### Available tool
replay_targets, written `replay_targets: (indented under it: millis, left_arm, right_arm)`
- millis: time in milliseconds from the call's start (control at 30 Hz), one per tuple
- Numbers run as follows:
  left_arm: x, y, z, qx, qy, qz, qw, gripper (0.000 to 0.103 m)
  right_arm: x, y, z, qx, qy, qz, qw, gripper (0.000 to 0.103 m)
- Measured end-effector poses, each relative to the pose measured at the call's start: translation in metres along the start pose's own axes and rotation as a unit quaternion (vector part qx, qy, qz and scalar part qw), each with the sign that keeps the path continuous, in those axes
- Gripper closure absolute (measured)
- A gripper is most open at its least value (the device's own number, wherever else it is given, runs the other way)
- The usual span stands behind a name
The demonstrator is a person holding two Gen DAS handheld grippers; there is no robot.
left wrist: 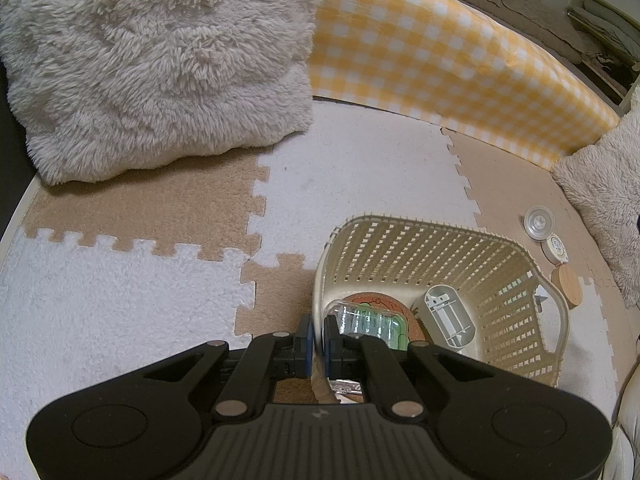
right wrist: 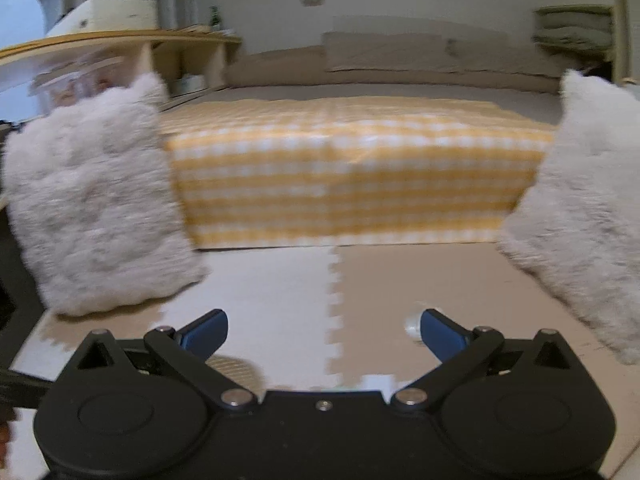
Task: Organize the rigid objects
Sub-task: 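Move the right tool to the round wooden coaster and grasp it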
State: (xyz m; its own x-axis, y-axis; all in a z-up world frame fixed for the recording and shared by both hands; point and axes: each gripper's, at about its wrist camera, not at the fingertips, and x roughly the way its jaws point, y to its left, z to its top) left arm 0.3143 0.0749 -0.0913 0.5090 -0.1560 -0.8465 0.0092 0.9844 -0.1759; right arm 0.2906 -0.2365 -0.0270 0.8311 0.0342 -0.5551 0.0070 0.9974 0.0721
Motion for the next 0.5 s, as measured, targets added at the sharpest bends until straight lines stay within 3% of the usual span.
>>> replay_targets:
  millis: [333,500]
  left_arm:
    - [0.000,0.000,0.000,0.000,0.000,0.000,1.0000,0.098]
    - [0.000,0.000,0.000,0.001,0.000,0.000,1.0000,0.098]
  right_arm:
    - [0.039,-0.066,-0.026,0.089,0.025,-0.095,0.991,0.000]
    - [0.061,-0.084,-0.048,0.121,0.046,-0.123,0.984,0.000]
